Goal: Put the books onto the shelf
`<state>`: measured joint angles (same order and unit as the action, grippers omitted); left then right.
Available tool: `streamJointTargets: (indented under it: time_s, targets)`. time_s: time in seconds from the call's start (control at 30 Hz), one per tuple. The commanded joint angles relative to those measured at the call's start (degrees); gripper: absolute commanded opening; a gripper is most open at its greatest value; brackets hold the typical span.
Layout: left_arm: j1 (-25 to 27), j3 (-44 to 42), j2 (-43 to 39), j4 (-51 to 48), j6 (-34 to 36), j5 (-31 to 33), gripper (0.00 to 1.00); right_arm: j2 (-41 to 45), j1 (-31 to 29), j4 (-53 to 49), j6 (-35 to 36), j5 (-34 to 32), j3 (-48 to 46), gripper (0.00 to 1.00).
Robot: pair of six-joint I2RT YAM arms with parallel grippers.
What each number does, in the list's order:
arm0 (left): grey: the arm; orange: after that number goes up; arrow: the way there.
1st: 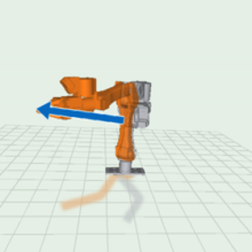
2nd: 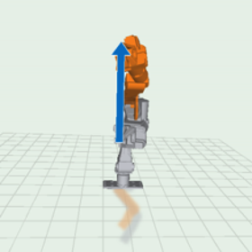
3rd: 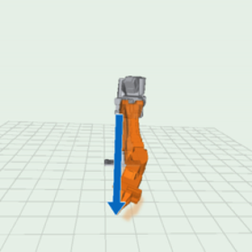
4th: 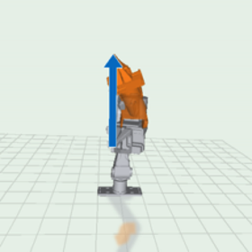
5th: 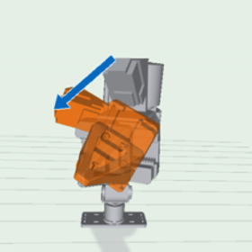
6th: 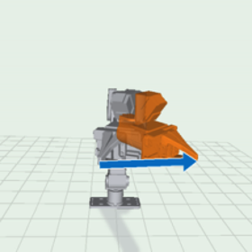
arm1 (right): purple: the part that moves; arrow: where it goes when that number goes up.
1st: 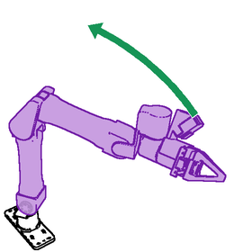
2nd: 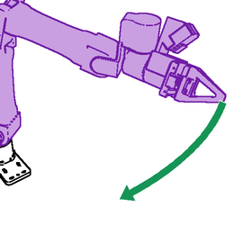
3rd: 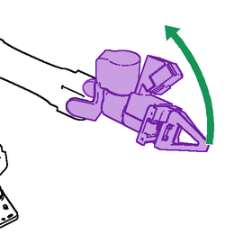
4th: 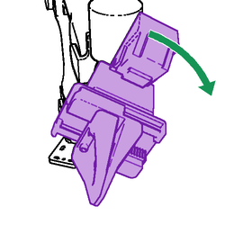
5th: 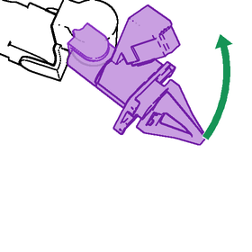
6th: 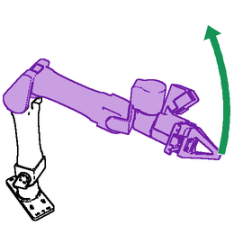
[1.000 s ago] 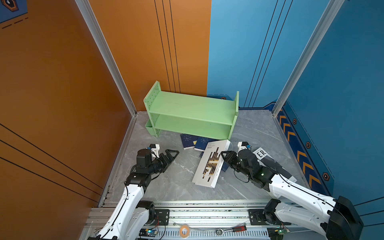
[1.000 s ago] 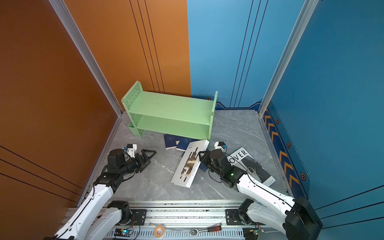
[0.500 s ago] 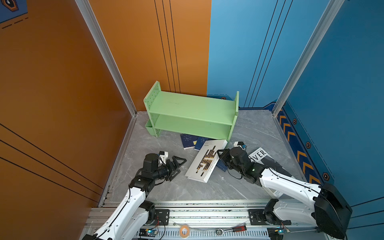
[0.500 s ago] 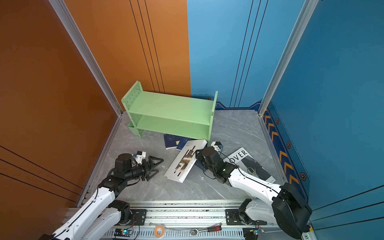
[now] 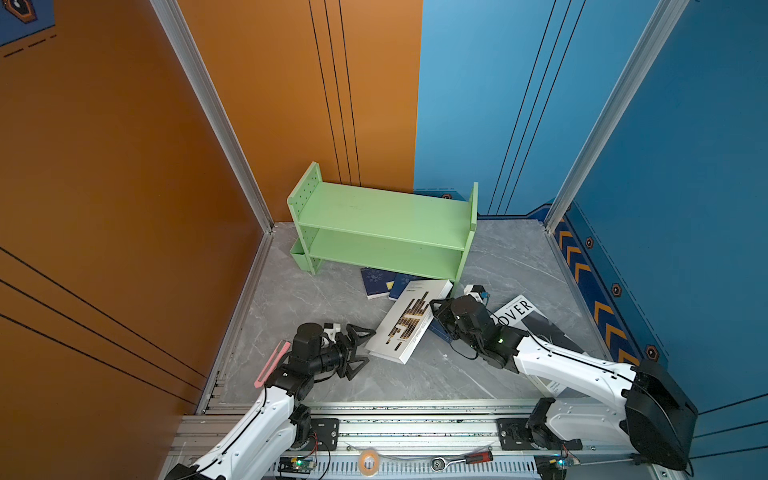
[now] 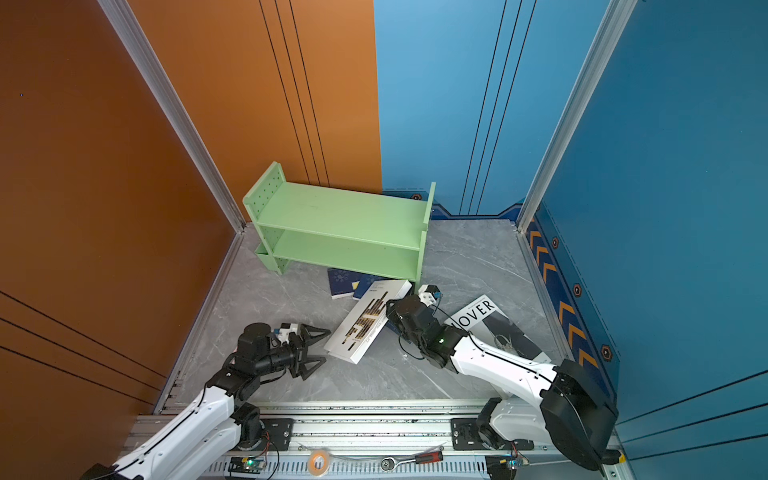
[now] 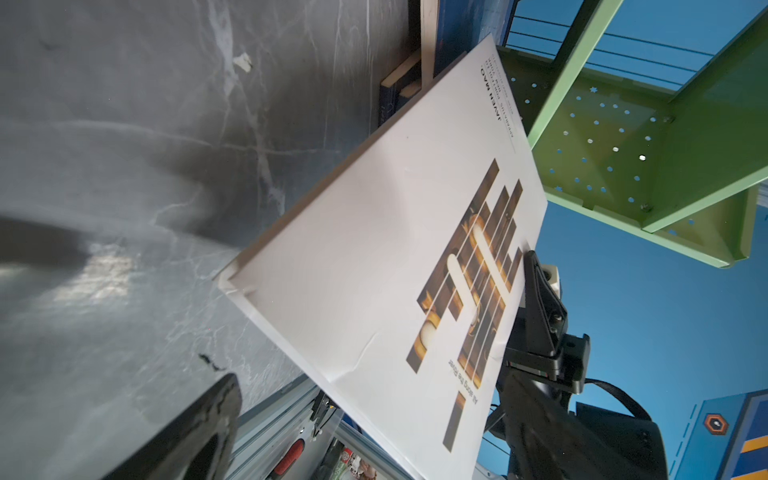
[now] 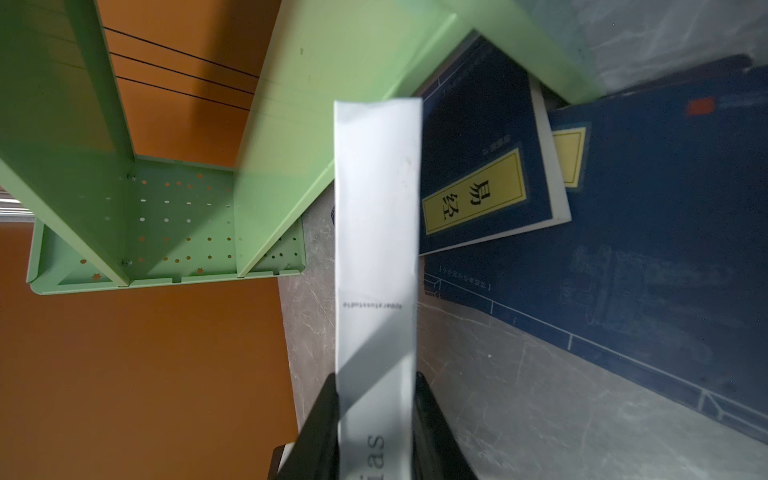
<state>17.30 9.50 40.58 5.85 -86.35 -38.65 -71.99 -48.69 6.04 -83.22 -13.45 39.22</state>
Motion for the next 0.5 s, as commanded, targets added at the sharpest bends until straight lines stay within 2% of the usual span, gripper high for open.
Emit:
streamJointTargets:
  time_s: [0.0,0.47]
  targets:
    - [0.3,-0.8,-0.5,3.7,-2.8,1.9,1.00,-1.2,-1.0,3.5,-3.5,-2.6,2.0,0.26]
    - [1.2,0.8,5.2,8.4,-3.0,1.7,0.96,-3.5,-2.4,10.1,-8.1,-4.6,2.6,0.26]
